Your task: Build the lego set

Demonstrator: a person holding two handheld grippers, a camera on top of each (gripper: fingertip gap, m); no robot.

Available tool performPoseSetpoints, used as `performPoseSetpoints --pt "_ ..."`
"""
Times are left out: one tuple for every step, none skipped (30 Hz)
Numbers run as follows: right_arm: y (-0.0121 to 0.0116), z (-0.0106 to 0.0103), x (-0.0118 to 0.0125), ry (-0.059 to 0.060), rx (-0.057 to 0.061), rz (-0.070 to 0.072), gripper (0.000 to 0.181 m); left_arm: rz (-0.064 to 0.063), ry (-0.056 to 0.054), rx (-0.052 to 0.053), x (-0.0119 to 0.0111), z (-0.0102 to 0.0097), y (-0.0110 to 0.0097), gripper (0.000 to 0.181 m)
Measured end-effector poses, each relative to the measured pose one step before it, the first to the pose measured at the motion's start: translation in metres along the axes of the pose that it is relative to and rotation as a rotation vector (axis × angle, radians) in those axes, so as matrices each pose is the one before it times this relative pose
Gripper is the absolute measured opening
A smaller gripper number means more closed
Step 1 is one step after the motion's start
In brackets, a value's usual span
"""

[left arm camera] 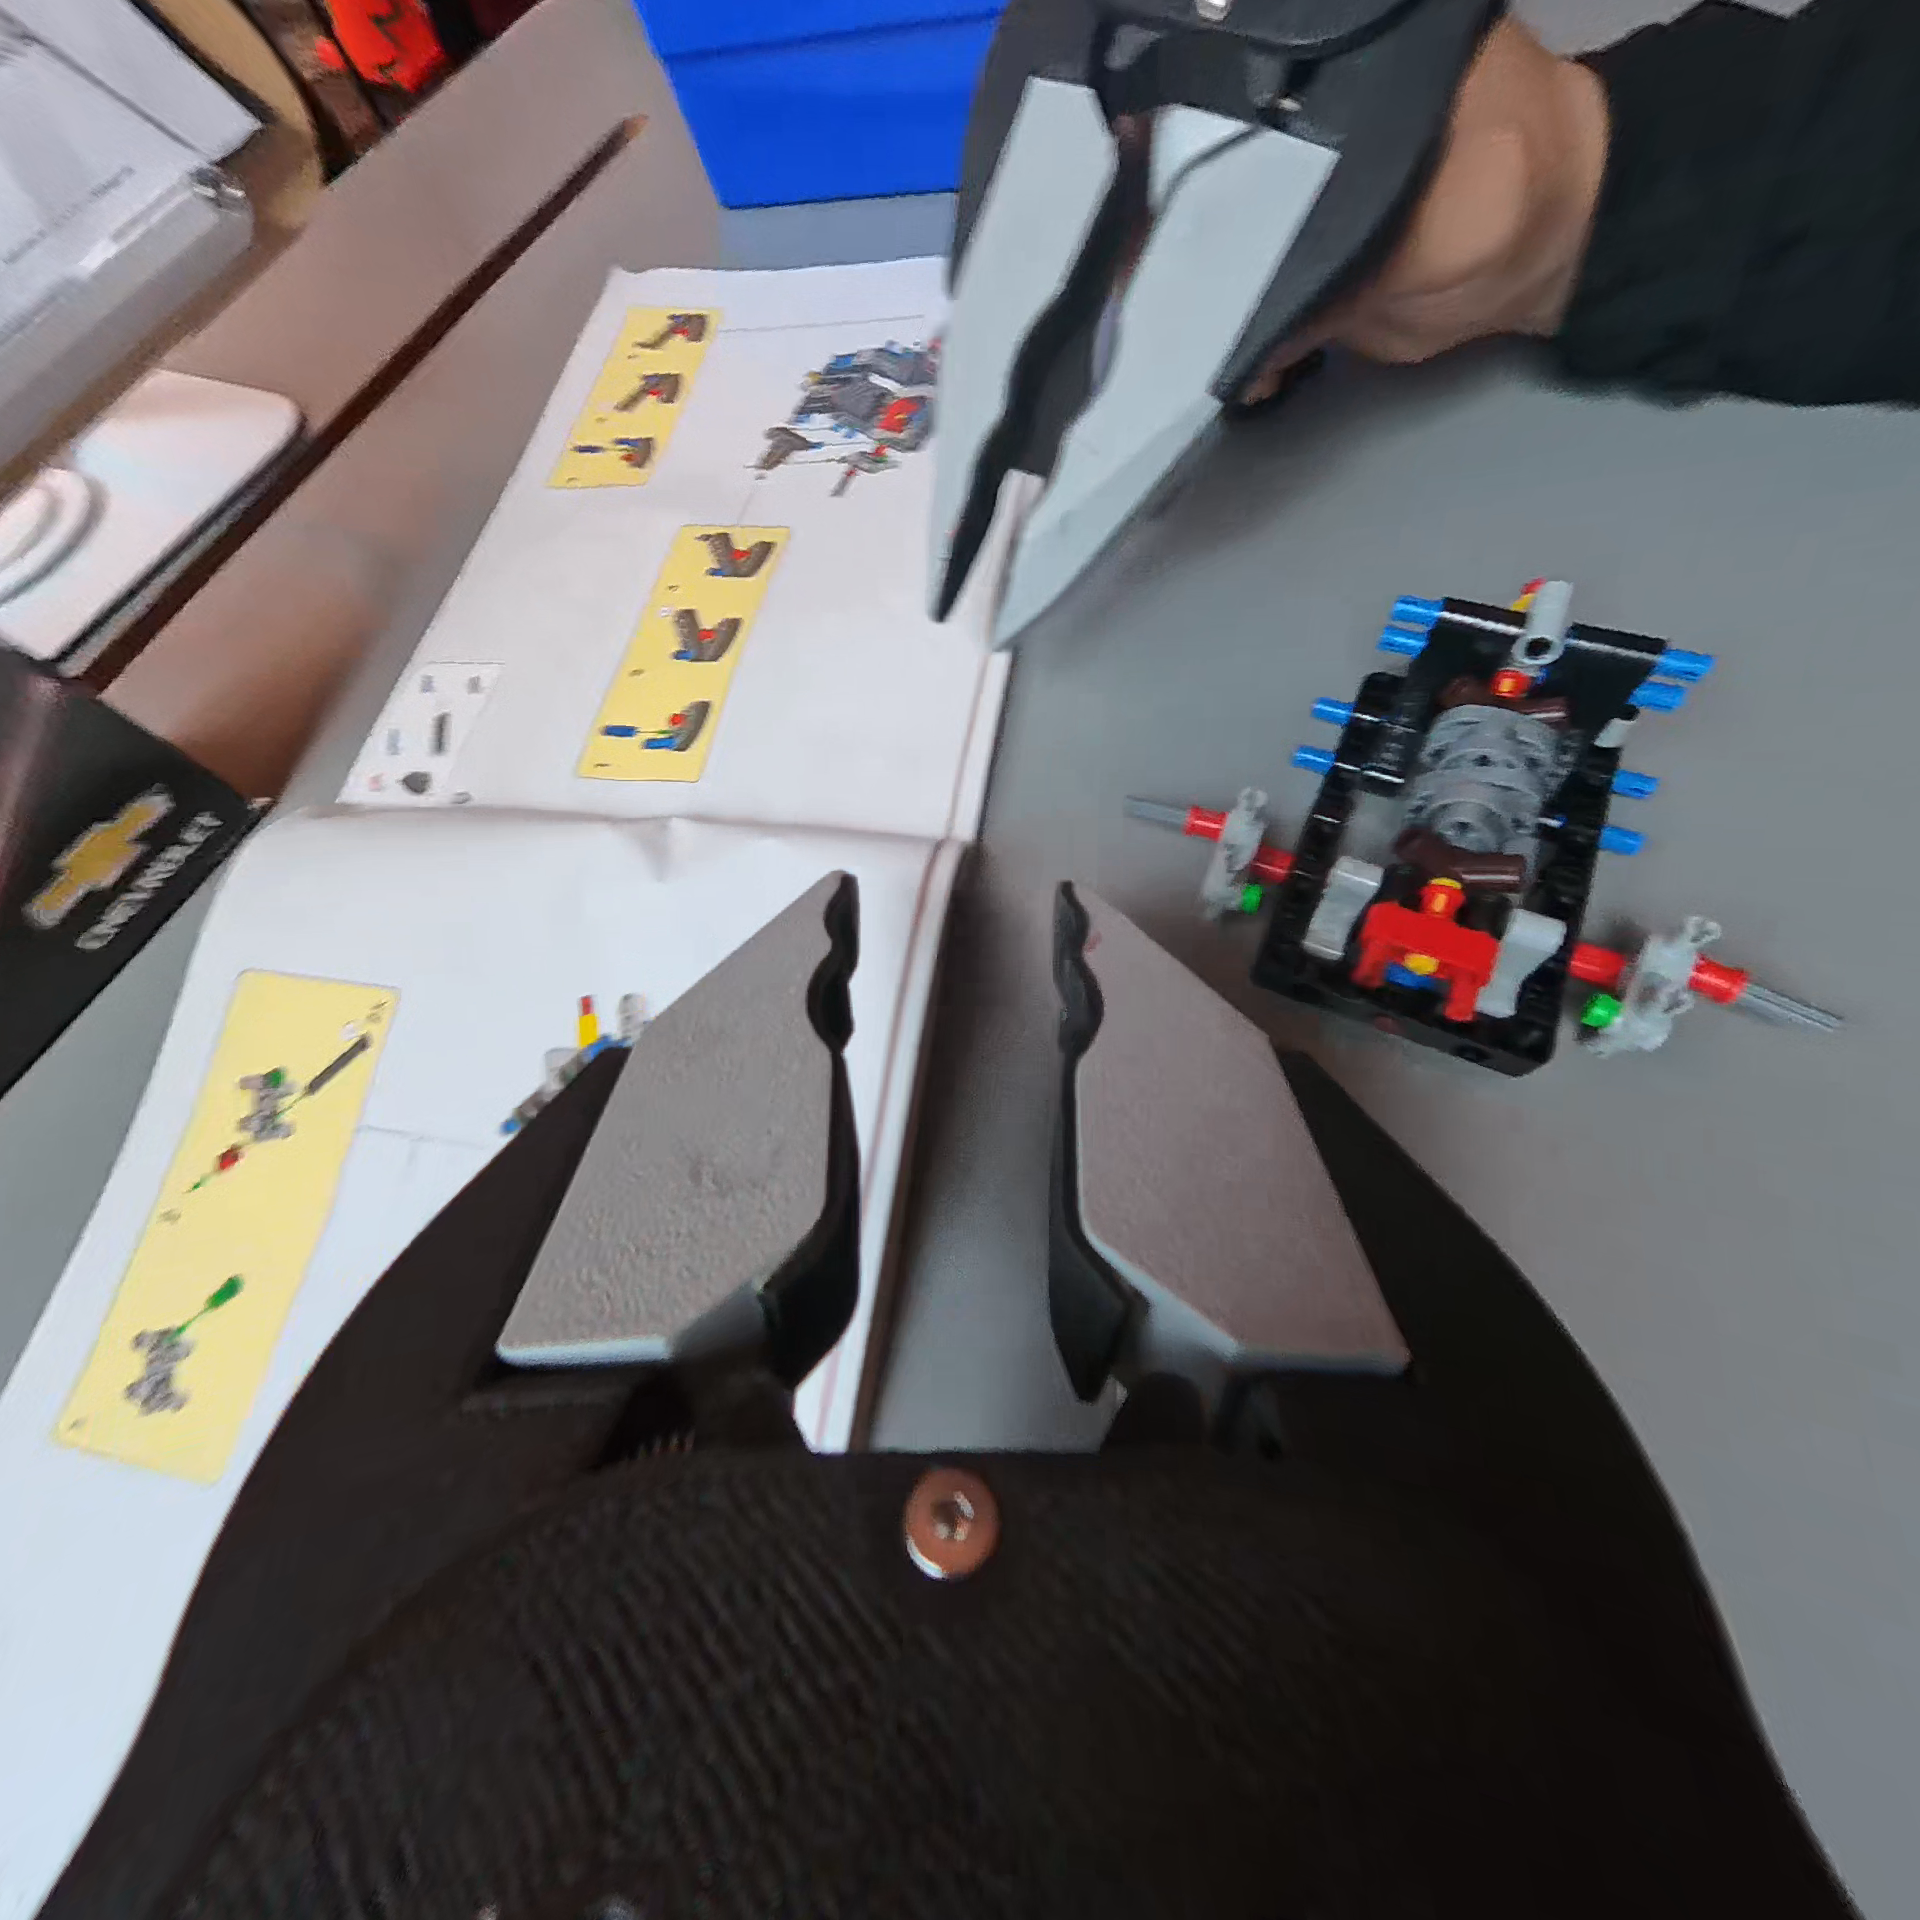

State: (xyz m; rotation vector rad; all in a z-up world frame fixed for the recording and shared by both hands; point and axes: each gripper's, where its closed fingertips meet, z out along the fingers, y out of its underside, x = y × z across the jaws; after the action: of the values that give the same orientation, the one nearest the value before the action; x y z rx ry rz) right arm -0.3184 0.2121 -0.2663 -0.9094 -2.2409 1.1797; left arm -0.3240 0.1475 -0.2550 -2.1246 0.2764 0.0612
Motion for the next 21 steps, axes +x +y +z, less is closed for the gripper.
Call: performPoseSetpoints --pt "0.00144 0.00018 0.00223 0.0069 -0.0045 0.0082 0.012 0.0092 0.0248 -0.0182 0.00721 0.00408 0.00231 0.034" --pt "0.00110 -0.00010 0.00198 0.0071 -0.0033 0.0056 0.012 0.0148 0.0042 -0.0197 0.00432 0.00398 0.00272 0.034" --pt "0.00051 -0.00065 0.00212 0.0103 -0.0001 0.0030 0.012 0.0200 -0.0043 -0.0179 0.00312 0.00307 0.00221 0.033" --pt "-0.00015 -0.00110 0.00243 0.0134 0.0046 0.0009 0.012 0.0223 -0.0004 -0.0149 0.00323 0.00173 0.00130 0.032" --pt "-0.00056 -0.00128 0.00238 0.0127 0.0076 0.0020 0.012 0.0211 -0.0055 -0.0054 0.00204 0.00036 -0.00014 0.031" --pt "-0.00048 -0.00103 0.00206 0.0088 0.0069 0.0058 0.012 0.0167 -0.0069 0.0018 0.00101 -0.00083 -0.00117 0.031" --pt "-0.00028 -0.00078 0.00163 0.0047 0.0046 0.0084 0.012 0.0103 -0.0015 0.0018 0.00116 -0.00114 -0.00119 0.030" --pt "-0.00018 -0.00037 0.00132 0.0022 0.0034 0.0089 0.012 0.0062 -0.0032 0.0025 0.00044 -0.00128 -0.00106 0.030" --pt "-0.00018 -0.00022 0.00095 0.0012 0.0020 0.0067 0.012 0.0055 -0.0024 0.0031 0.00022 -0.00099 -0.00097 0.029" --pt "-0.00005 -0.00016 0.00091 0.0036 0.0008 0.0027 0.012 0.0046 -0.0039 -0.0001 -0.00004 -0.00044 -0.00044 0.029" --pt "-0.00012 -0.00030 0.00106 0.0068 0.0007 -0.0008 0.012 0.0042 -0.0060 -0.0022 -0.00063 0.00003 -0.00001 0.029" --pt "-0.00028 -0.00048 0.00059 0.0061 0.0017 -0.0031 0.012 0.0040 -0.0025 -0.0036 -0.00020 0.00030 0.00058 0.028" --pt "-0.00048 -0.00037 -0.00005 0.0030 0.0028 -0.0032 0.012 0.0024 -0.0014 -0.0062 -0.00004 0.00061 0.00098 0.028" --pt "-0.00025 -0.00034 -0.00031 0.0012 0.0015 -0.0025 0.012 0.0019 -0.0020 -0.0039 -0.00011 0.00053 0.00086 0.027" --pt "-0.00006 -0.00018 -0.00038 0.0008 -0.0003 -0.0028 0.012 0.0003 0.0013 -0.0013 0.00020 0.00039 0.00032 0.027" --pt "0.00008 -0.00013 -0.00031 0.0002 -0.0006 -0.0032 0.012 -0.0032 0.0011 -0.0011 -0.00018 0.00032 0.00043 0.027" --pt "-0.00009 -0.00012 -0.00044 -0.0013 0.0000 -0.0022 0.012 -0.0045 -0.0001 0.0001 -0.00068 0.00027 0.00026 0.027" --pt "-0.00034 -0.00001 -0.00043 -0.0022 0.0009 -0.0011 0.012 -0.0049 -0.0011 -0.0014 -0.00113 0.00021 0.00068 0.026" --pt "-0.00035 -0.00009 -0.00056 -0.0032 0.0015 -0.0010 0.012 -0.0047 -0.0032 -0.0020 -0.00166 0.00024 0.00077 0.026" --pt "-0.00033 -0.00010 -0.00060 -0.0035 0.0014 -0.0011 0.012 -0.0051 -0.0015 -0.0007 -0.00143 0.00018 0.00072 0.026" --pt "0.00005 0.00005 -0.00056 -0.0023 -0.0001 -0.0017 0.012 -0.0070 0.0016 -0.0007 -0.00097 0.00032 0.00077 0.025"
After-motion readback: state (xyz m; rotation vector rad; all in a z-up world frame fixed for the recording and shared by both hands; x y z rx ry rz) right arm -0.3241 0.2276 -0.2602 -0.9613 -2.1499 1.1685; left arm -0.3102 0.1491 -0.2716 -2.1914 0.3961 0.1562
